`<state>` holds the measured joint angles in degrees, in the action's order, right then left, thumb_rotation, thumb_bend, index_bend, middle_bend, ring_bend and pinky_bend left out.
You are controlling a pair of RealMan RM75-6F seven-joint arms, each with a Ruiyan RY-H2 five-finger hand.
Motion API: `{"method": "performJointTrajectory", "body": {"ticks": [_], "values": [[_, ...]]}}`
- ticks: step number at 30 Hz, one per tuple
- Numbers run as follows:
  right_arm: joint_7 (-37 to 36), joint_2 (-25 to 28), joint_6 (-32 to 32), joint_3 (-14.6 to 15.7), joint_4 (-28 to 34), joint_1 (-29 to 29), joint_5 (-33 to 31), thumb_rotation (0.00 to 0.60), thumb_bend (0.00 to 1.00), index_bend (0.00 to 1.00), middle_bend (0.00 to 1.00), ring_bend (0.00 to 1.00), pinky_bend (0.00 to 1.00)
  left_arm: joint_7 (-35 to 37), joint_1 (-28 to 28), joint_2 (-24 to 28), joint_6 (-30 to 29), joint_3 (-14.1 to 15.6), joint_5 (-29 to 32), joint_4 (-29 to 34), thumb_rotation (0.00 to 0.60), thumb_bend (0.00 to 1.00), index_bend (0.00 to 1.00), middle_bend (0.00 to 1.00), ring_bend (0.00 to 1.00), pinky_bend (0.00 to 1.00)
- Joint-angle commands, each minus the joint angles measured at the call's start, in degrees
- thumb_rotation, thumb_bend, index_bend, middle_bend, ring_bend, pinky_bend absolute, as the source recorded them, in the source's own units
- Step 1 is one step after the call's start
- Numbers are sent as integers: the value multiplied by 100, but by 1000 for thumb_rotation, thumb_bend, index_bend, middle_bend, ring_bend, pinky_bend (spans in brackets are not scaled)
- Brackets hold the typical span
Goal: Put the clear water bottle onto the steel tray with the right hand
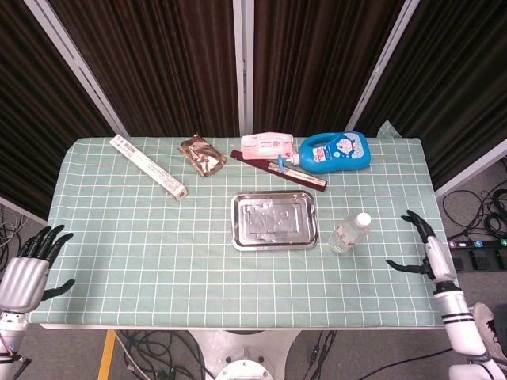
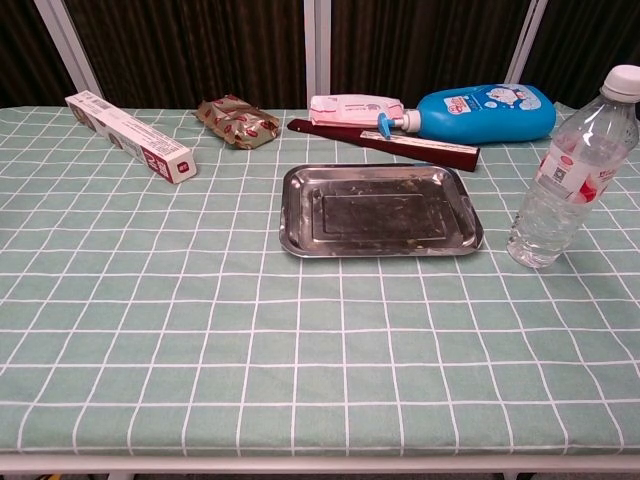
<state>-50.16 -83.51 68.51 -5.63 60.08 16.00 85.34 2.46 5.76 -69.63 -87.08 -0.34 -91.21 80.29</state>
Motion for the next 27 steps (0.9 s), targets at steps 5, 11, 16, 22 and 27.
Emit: {"method": "performJointTrajectory", "body": {"ticks": [5,11,16,22,27], "values": [[-259,-639,-65,17,-445,379,217,600,0,0,133,0,16,-120,-19,13,-17,8,17,15,600,112,206,189,98,193],[-339,-882,-132,-47,-599,549,160,600,0,0,135,0,16,-172,-24,-39,-37,-6,35,-62,600,112,206,189,98,193],[-442,-1073,-149,-106,-741,669,117,600,0,0,144,0,22,-87,-12,-91,-6,-49,114,-147,600,111,206,189,98,192],[-588,-1300,-261,-134,-883,829,70,600,0,0,154,0,28,-71,20,-118,51,-36,110,-254,600,111,206,189,98,192],[-615,-1464,-275,-191,-947,942,31,600,0,0,179,4,51,-19,27,-114,83,-33,132,-307,600,111,205,189,97,192]]}}
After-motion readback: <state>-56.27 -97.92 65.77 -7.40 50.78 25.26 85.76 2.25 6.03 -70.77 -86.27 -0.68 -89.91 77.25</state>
